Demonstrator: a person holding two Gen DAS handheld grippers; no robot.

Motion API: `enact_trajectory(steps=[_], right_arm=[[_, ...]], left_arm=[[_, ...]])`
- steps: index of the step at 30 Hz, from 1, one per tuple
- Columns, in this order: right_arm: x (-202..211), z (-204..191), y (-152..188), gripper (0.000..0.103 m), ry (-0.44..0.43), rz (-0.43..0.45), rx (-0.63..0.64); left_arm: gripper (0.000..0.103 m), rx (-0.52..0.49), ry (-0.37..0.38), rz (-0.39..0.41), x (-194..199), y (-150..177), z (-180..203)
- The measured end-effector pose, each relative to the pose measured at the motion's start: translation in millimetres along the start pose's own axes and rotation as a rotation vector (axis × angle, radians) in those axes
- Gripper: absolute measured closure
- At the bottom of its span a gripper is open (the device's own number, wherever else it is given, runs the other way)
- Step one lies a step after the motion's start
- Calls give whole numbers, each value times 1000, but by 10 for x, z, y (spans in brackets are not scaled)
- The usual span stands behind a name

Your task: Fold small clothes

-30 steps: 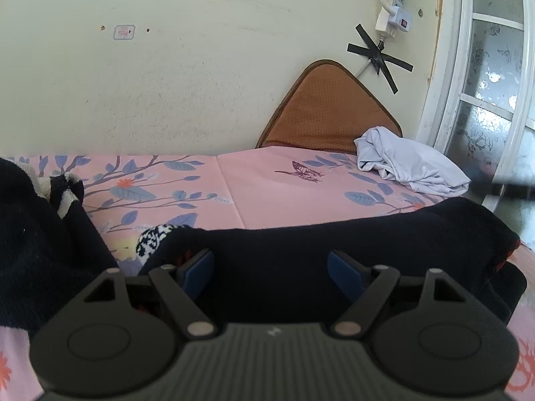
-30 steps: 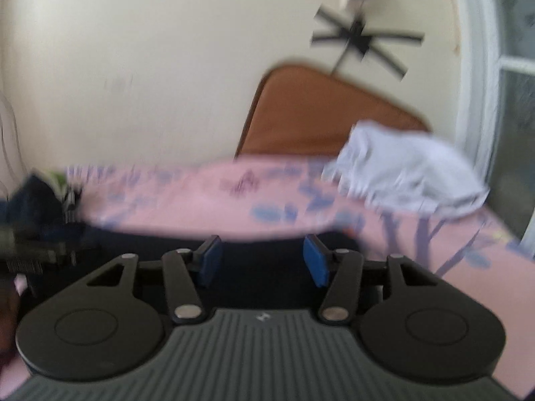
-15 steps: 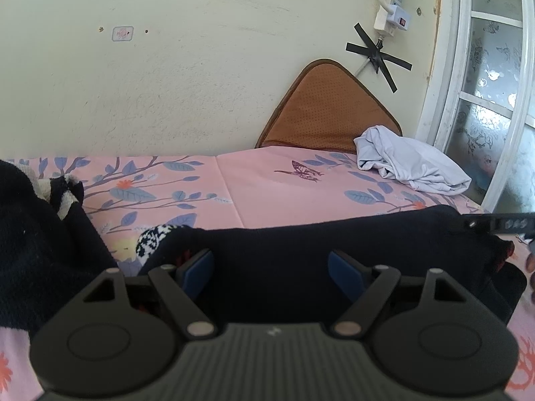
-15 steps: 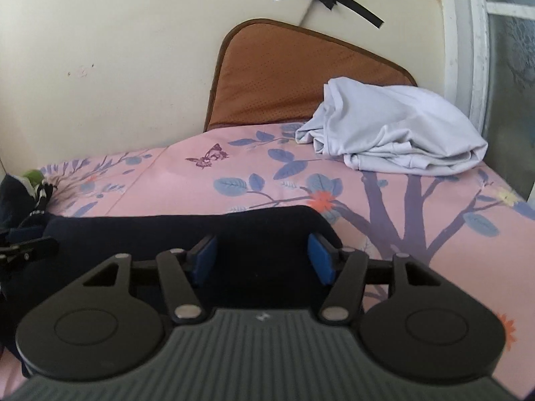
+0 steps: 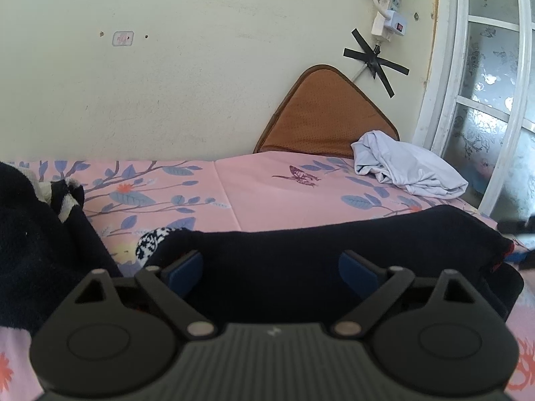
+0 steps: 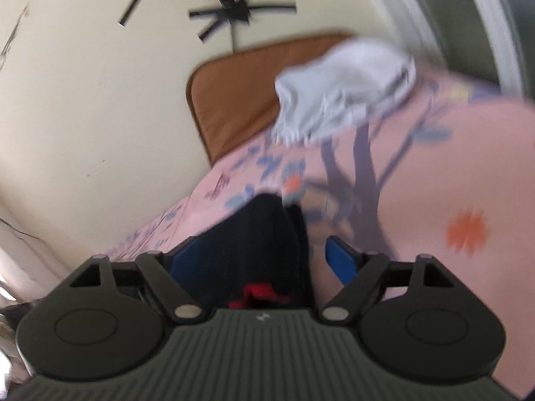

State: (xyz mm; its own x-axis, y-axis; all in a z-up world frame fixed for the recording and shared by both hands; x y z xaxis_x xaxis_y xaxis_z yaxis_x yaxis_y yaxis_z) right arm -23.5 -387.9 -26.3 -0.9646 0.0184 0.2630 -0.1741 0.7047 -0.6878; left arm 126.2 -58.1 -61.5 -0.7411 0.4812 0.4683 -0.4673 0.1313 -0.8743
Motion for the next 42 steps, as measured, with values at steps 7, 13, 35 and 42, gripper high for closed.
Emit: enact_trajectory(steps=[7,13,35,42], right_arm=[[-125,-23,130,14,-29,-1,1],[-71,27,132,14,-71,19,-8],[-21,6,168,5,-106,7,78],[-55,43,72,4,-114,-26,6]], left_arm=[[11,-14,-26,-24,-35,19,10],[6,-8,-30,-65,-93,33,0],[0,-45,-24,-119,-153,63,10],[4,131,98,-6,120,-85,-127]])
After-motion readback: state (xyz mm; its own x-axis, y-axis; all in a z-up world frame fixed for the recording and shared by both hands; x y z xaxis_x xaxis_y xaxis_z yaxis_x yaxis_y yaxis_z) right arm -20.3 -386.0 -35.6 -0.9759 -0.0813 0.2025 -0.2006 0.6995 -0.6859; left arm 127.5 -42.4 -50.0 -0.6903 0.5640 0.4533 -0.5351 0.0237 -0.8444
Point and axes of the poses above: each gripper's, at about its wrist camera, not at the fingertips, and x roughly against the way its jaws point, z to its right, y to its underside, the point moved 6 cm from there along -x, roughly the way its jaws point, and after that the axes turned 1 degree about -x, right-handed, at the moved point
